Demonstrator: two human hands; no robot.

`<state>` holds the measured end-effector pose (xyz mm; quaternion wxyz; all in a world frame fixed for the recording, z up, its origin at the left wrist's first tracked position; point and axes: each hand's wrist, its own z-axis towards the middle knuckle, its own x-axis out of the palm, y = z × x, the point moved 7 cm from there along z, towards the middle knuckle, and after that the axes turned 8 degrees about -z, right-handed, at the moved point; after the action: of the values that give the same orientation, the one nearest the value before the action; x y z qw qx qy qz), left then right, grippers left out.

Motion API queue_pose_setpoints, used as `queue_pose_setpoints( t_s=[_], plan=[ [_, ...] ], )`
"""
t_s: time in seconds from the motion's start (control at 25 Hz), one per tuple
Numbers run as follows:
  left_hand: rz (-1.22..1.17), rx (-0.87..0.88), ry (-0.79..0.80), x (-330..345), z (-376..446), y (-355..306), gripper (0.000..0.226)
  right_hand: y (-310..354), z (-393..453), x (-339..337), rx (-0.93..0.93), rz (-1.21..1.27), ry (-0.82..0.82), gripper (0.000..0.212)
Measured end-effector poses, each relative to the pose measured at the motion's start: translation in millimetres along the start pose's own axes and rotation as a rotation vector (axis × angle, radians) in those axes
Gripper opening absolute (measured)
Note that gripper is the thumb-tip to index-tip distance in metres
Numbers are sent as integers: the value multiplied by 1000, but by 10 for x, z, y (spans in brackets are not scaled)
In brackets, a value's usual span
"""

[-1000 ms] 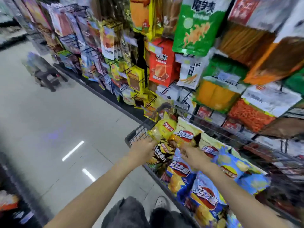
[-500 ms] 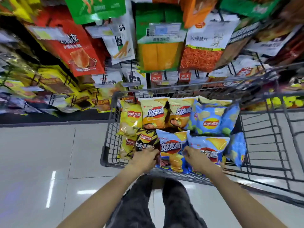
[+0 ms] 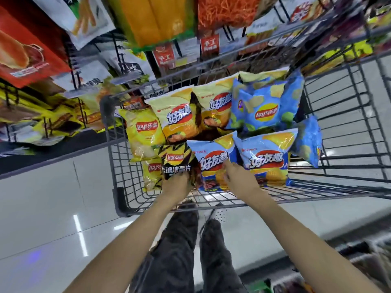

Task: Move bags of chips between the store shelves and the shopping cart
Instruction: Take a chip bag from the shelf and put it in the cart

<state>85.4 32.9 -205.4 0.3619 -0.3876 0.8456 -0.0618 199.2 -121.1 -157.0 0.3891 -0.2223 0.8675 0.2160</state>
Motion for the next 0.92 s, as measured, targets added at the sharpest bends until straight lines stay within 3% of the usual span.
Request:
queue_pose_setpoints(
  t_s=[0.12, 0.24, 0.44, 0.52, 0.68, 0.8, 0.92],
  plan=[
    [62, -61, 61, -2, 22, 337, 28, 348, 84, 131, -118, 79, 40, 19],
    [90, -110, 16, -93, -64, 683, 33, 651, 193, 364, -188, 107, 150, 24],
    [21, -184, -23, -75, -116, 1171, 52, 929, 465, 712, -58, 234, 259, 56],
    [-93, -133, 23, 39, -42, 1237, 67, 952, 570, 831, 40, 343, 281, 70],
    [-383, -125, 113, 214, 112, 1163, 88, 917, 659, 974, 211, 627, 289, 79],
    [-528, -118, 84, 169, 189, 1111, 87, 938, 682, 985, 208, 682, 298, 83],
    [-521, -95, 2, 59, 108, 1121, 77, 978, 618, 912, 150, 700, 292, 79]
  ],
)
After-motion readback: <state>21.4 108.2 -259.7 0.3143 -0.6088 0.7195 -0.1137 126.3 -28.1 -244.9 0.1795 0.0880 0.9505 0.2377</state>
